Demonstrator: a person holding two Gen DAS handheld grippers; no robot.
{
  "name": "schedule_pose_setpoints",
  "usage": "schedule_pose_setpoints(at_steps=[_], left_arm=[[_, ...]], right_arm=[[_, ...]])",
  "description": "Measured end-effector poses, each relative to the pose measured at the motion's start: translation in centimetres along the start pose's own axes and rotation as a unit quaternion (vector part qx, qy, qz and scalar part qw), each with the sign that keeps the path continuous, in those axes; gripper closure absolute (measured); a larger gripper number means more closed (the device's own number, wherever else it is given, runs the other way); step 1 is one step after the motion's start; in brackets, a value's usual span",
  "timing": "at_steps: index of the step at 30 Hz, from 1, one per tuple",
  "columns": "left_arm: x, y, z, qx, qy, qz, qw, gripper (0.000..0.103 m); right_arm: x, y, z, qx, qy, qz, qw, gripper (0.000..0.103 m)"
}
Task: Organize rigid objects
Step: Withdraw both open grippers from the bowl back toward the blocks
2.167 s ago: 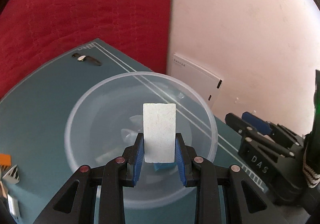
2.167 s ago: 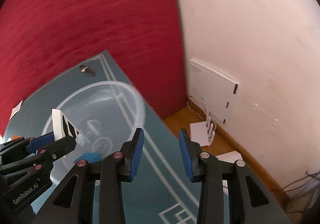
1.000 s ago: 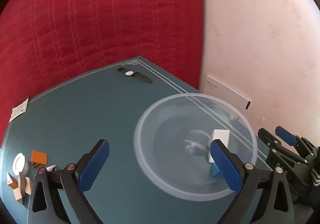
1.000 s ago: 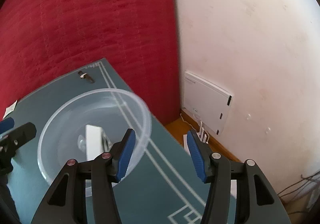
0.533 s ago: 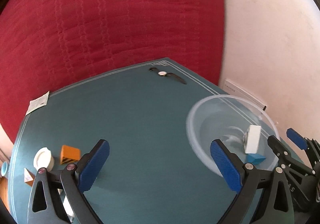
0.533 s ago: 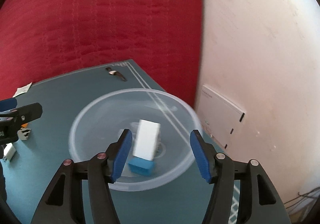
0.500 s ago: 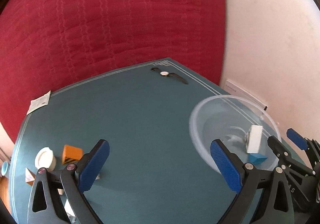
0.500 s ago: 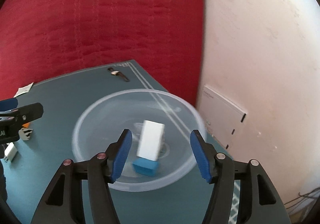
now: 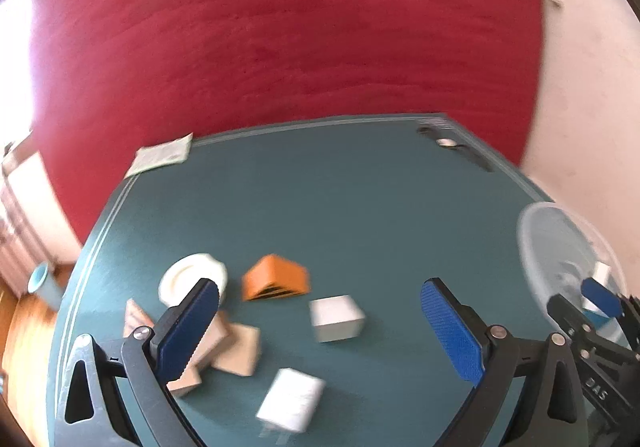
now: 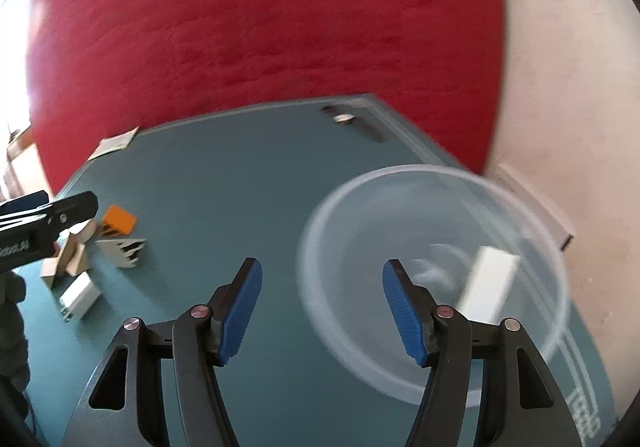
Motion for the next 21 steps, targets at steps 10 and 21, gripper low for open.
schedule_pose_setpoints(at_steps=[10,21], left_arm=[[2.6,-2.1,-6.3,-0.073,0.045,-0.048,0.9952,0.0],[2.7,-3.8,-9.6,-0.105,0.07,-0.06,0.9902,0.0]], right_arm=[[2.7,0.0,-3.6,-0.029,0.026,-0.028,0.999,0.029],[0.9,1.5,-7.1,-0.061,0.07,-0.006,0.996,0.029]])
Point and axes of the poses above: each gripper's, at about its wrist camera, not at the fingertips, and x roughly the way its jaws point, z to its right, y to its top, the point moved 2 cm from there along x, roughly the way its jaws point, and after that the axes turned 3 degrees about x, right-handed, at the moved point
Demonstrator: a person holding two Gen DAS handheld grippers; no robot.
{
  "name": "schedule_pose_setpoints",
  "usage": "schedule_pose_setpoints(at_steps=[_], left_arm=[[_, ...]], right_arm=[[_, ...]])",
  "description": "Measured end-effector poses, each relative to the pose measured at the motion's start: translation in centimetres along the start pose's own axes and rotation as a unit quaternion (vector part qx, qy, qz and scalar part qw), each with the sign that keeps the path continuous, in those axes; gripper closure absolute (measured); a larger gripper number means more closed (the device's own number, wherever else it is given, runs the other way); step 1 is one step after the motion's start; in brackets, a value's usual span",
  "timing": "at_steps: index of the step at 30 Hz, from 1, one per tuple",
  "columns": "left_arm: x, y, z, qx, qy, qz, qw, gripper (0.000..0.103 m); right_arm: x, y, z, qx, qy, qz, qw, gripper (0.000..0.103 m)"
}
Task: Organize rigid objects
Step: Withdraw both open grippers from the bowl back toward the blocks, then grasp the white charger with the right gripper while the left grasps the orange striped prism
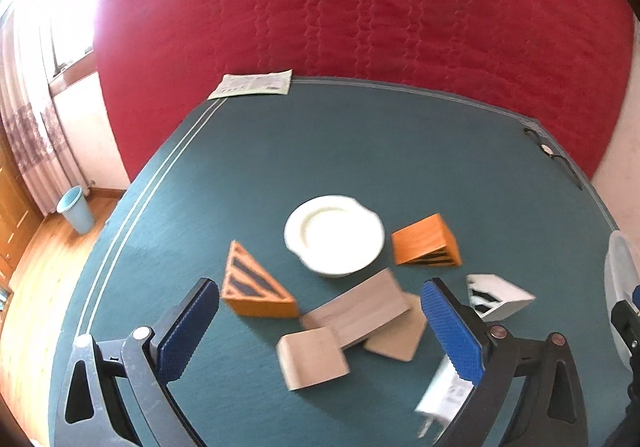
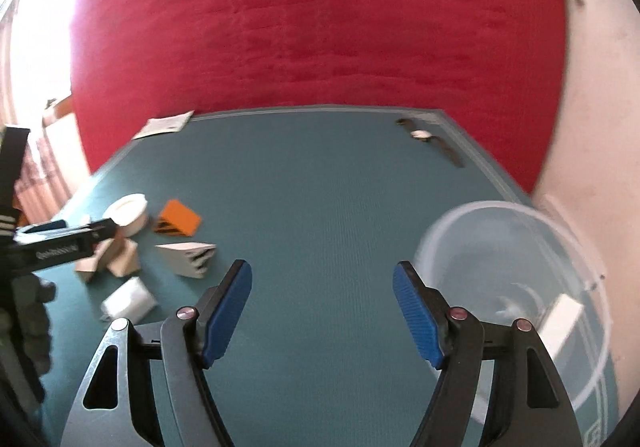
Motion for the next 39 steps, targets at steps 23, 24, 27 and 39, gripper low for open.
schedule_pose_setpoints(at_steps=[23,24,27,39], left_arm=[[0.0,-1.3,-2.3,-0.01,-0.012,-0.009,0.9998,0.0],[0.0,-1.4,-2.7,-0.015,-0.009,-0.009,0.9998,0.0],[0.0,-1.8,-4.1,-0.029,0.0,-0.014,0.9995,0.0],[-0.5,-3.1,-6.3,-0.055,0.007,-0.015,0.9984,0.0]], right_arm=[[3.0,-3.4,-5.1,-0.004,0.114,-0.091,0.989,0.029],[3.0,-3.3,-5.3,-0.002,0.125,-0.093,0.988,0.029],[3.0,-3.2,-6.1,-0.008,0.145,-0.098,0.984,0.029],[4.8,-3.7,-12.6,-0.097,0.189,-0.12,0.97,0.029]])
Point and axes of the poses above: each gripper's, at about its wrist camera, not at the fingertips, and x roughly the way its jaws point, z to its right, y to its top, the point moved 2 cm from there along x, roughly the way its jaws point, and after that the axes turned 3 degrees about x, right-handed, at the moved point
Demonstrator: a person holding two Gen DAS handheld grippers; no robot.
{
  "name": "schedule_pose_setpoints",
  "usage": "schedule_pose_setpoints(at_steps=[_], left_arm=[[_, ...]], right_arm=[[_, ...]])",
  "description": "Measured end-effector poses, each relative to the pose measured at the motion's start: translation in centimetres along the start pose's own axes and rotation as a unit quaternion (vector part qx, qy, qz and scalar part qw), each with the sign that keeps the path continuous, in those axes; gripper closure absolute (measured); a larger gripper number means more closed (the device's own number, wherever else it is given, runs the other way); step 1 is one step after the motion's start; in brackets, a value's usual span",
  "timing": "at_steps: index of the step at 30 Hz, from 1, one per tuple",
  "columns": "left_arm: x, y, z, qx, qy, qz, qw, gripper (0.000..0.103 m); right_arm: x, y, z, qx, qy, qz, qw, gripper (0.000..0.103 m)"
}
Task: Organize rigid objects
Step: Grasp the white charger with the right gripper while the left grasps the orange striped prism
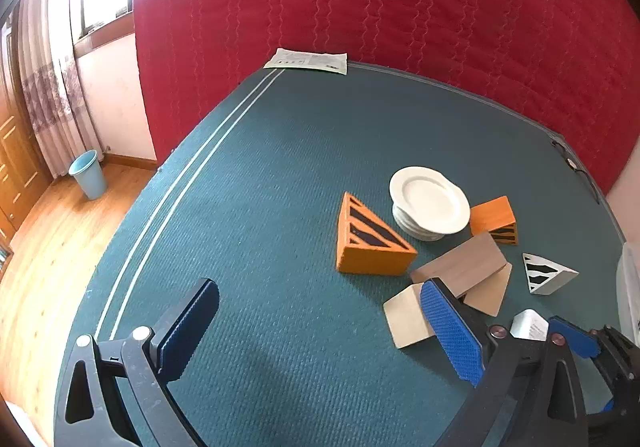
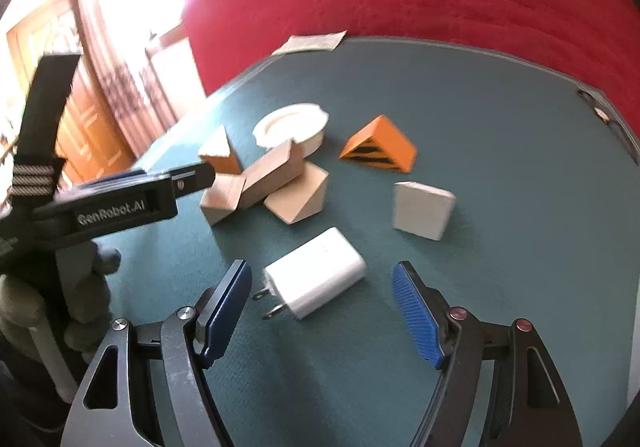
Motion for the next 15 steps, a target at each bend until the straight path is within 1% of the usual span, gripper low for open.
schedule_pose_setpoints(at_steps=[3,5,7,12,15], left_arm=[[0.0,-0.1,-0.1,-0.001,-0.003,0.0,1.0,0.0],[0.1,-0.1,-0.1,0.001,-0.006,0.0,1.0,0.0],[0.1,-0.1,0.0,0.003,-0.006,0.001,1.0,0.0],[0.0,0.0,0.1,0.007,-0.005,0.002,1.0,0.0],[0.1,0.2,0.2,0.01,0.002,0.004,0.9999,0.0]], right_arm=[[0.4,-0.1,-0.6,-0.017,-0.002,-0.008,1.0,0.029],[0.5,-0.2,-0.9,-0.025,-0.013,-0.009,1.0,0.031],[0.4,-0.4,-0.8,-0.026,-0.019,-0.008,0.999,0.041],[0.0,-0.7,-0.3,-0.019,-0.017,-0.005,1.0,0.042],[-0.5,-1.2,-0.1,-0.02,-0.018,-0.005,1.0,0.042]])
Point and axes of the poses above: each gripper's, at about its wrist camera, not at the fingertips, and x roughly the way its jaws point, z to its right, y to its top, the point moved 2 cm from there along x, roughly the way its jaws point, and after that the axes turned 3 degrees about x, right-handed, at the moved point
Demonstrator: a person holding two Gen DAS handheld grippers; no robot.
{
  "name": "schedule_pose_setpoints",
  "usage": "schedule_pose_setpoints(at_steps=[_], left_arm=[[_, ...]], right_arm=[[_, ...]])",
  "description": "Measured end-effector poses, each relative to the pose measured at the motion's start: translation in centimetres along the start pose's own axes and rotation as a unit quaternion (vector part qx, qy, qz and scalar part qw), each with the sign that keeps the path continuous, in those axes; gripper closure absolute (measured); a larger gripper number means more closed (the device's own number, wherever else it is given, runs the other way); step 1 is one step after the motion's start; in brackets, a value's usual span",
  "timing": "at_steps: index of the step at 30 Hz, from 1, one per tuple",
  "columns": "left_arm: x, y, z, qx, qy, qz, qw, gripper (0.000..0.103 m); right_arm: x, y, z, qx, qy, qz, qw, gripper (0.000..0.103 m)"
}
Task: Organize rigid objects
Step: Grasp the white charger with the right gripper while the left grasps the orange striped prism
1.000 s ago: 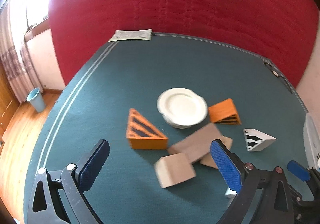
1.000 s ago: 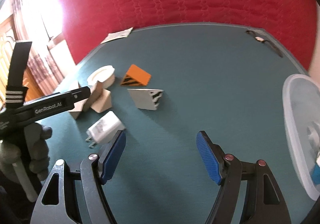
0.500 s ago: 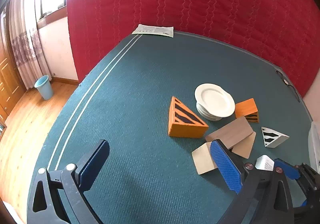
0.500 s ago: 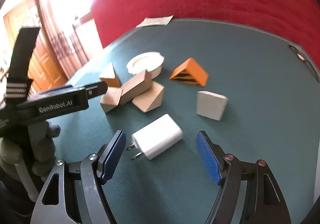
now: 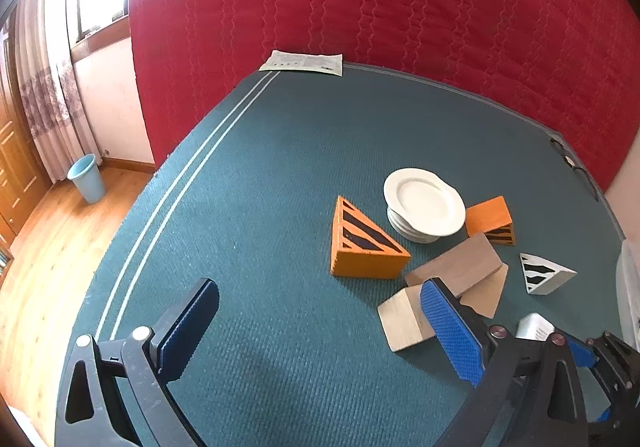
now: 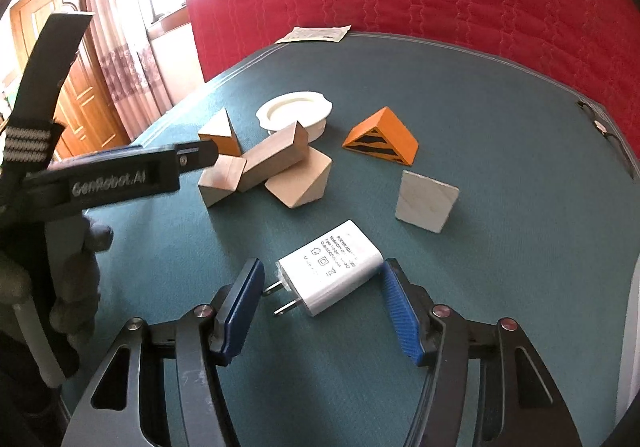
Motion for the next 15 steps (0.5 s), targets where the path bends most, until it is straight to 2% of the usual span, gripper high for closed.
schedule_pose_setpoints(at_steps=[11,14,15], left_arm=[[1.8,1.6,1.2,0.026,0.026,0.004,0.9993,0.001],[2.7,1.6,1.6,0.036,0.034,0.001,0.9988,0.011],[3.0,1.6,1.5,0.036,0.029,-0.007,0.9989,0.018]], right_arm=[[-0.2,-0.3,0.2,0.003,0.001,0.003,1.0,0.042],[-0.1,-0.3,0.3,0.006,0.004,0.004,1.0,0.042],[-0.1,-0.4,0.4,0.007,0.005,0.005,1.0,0.042]])
Point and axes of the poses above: each gripper's, at about its wrist camera, not at the fingertips, and x roughly the way its jaws point, z to its right, y to its top, the point moved 2 cm from there along x, roughly the way its jaws point, and after that the axes turned 3 degrees about x, right-handed, at the moved point
